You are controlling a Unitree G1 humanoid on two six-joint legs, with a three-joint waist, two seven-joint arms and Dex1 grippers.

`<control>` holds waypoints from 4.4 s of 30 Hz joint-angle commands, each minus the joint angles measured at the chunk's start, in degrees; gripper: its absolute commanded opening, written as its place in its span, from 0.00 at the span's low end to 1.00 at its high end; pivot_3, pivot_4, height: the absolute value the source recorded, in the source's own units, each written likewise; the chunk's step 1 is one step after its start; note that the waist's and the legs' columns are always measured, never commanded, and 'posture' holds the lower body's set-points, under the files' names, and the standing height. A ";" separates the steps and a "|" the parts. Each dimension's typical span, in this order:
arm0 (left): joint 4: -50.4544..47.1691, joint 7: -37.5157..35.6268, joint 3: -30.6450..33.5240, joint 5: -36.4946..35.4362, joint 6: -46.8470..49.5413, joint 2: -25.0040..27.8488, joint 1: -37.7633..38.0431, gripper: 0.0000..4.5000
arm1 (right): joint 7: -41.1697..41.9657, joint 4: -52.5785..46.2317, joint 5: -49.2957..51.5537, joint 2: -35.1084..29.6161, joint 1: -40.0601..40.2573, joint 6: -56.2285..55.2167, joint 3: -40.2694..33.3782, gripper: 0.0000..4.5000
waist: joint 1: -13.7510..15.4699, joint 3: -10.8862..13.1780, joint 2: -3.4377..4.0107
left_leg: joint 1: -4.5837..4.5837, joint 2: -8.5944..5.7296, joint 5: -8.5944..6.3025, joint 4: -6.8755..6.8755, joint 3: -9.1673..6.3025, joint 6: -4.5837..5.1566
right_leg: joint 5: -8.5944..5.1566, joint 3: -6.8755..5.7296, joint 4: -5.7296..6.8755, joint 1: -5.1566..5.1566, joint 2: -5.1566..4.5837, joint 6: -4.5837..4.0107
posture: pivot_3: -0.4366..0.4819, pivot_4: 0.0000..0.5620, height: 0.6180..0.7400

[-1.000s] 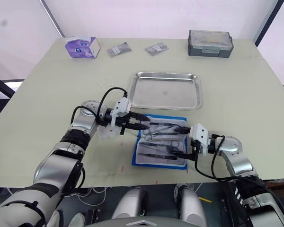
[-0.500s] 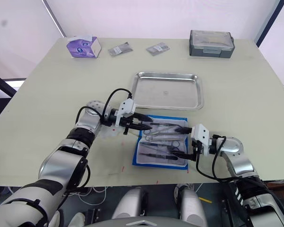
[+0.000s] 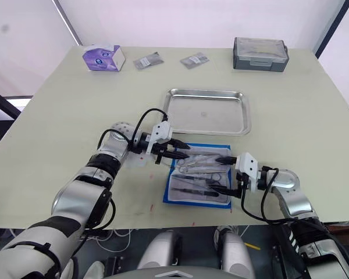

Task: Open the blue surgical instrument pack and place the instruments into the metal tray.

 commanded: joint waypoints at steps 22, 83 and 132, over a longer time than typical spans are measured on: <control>-4.54 -1.89 -1.04 1.95 6.01 -0.04 -0.57 0.01 | 0.06 4.07 -2.56 -0.64 2.92 2.11 1.46 1.00 | -0.04 -0.02 0.00 | 0.09 -0.01 -0.01 -0.01 -0.06 0.01 | 0.00 -0.02 -0.05 0.11 0.01 0.00 | 0.48 0.27 0.89; -21.65 -6.26 -0.16 -2.31 17.78 8.58 0.04 0.01 | -1.55 1.63 -4.38 -2.00 2.03 12.43 3.96 1.00 | -0.21 -0.01 0.00 | 0.12 -0.01 -0.01 -0.02 -0.11 0.01 | 0.00 0.00 -0.01 0.10 0.04 0.00 | 0.48 0.27 0.89; -44.31 8.02 7.41 -18.40 42.56 22.27 6.38 0.01 | -1.36 3.10 -6.89 -2.58 1.03 10.49 5.58 1.00 | -0.28 -0.08 -0.11 | 0.52 0.01 -0.02 -0.15 -0.12 0.03 | -0.03 0.06 -0.09 0.48 0.05 0.00 | 0.48 0.27 0.89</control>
